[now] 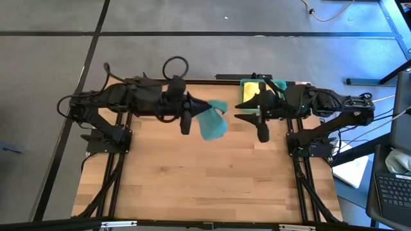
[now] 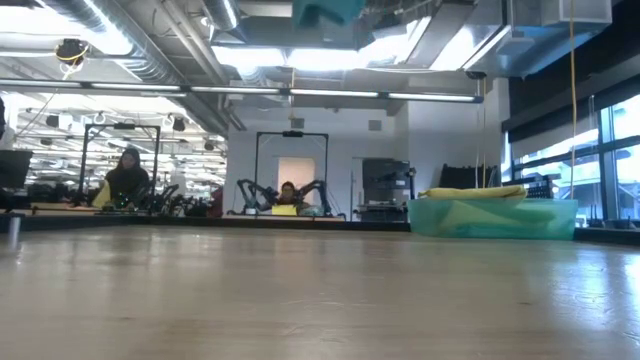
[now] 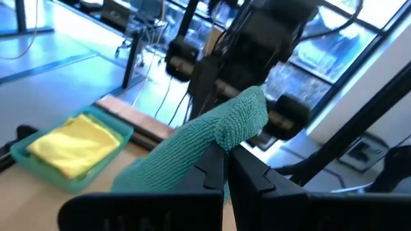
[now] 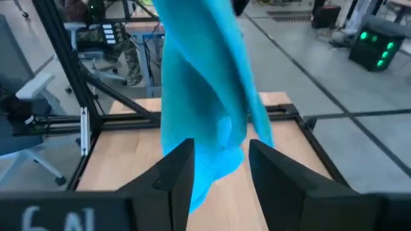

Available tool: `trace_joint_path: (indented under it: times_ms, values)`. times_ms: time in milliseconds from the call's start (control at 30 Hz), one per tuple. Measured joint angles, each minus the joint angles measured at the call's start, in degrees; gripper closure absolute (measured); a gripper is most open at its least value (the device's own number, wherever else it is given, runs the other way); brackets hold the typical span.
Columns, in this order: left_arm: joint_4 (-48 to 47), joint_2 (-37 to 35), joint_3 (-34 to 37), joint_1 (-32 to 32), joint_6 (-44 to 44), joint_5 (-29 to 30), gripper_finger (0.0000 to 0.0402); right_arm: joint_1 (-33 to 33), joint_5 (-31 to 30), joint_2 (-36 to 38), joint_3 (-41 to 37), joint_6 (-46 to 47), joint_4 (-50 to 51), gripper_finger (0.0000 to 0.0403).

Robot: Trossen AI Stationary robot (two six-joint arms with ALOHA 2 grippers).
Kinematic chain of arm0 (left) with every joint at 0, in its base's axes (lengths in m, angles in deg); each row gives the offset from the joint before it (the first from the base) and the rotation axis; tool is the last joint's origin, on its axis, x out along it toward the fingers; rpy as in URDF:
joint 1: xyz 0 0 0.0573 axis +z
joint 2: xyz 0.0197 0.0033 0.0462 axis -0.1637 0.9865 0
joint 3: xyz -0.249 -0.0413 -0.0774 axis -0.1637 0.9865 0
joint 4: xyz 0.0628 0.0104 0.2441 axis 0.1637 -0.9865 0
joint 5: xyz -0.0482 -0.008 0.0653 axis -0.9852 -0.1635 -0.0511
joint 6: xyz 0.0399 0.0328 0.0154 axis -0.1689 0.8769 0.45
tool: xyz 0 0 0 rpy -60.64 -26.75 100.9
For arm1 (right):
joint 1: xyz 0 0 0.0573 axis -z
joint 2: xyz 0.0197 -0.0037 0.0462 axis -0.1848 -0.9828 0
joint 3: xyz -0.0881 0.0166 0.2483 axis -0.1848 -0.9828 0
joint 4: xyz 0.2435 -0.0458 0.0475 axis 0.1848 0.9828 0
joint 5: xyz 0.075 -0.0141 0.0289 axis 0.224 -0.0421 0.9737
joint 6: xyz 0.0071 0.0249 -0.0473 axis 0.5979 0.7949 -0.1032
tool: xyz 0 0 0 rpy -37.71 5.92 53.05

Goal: Fold microfiber towels
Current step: Fold the blue microfiber cloth

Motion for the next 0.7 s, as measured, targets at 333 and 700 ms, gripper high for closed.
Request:
trace_joint_path:
  times_ms: [333,700]
  values:
    - [0.3,0.0,-4.3,-0.2,-1.0,-1.3,0.0401,1.0,-2.3,-3.0,-0.1,-3.2,-11.4,0.0181]
    - [1.6,0.0,-4.4,-0.6,-2.5,-1.4,0.0401,1.2,0.7,-6.9,-0.1,-1.5,-15.2,0.0116]
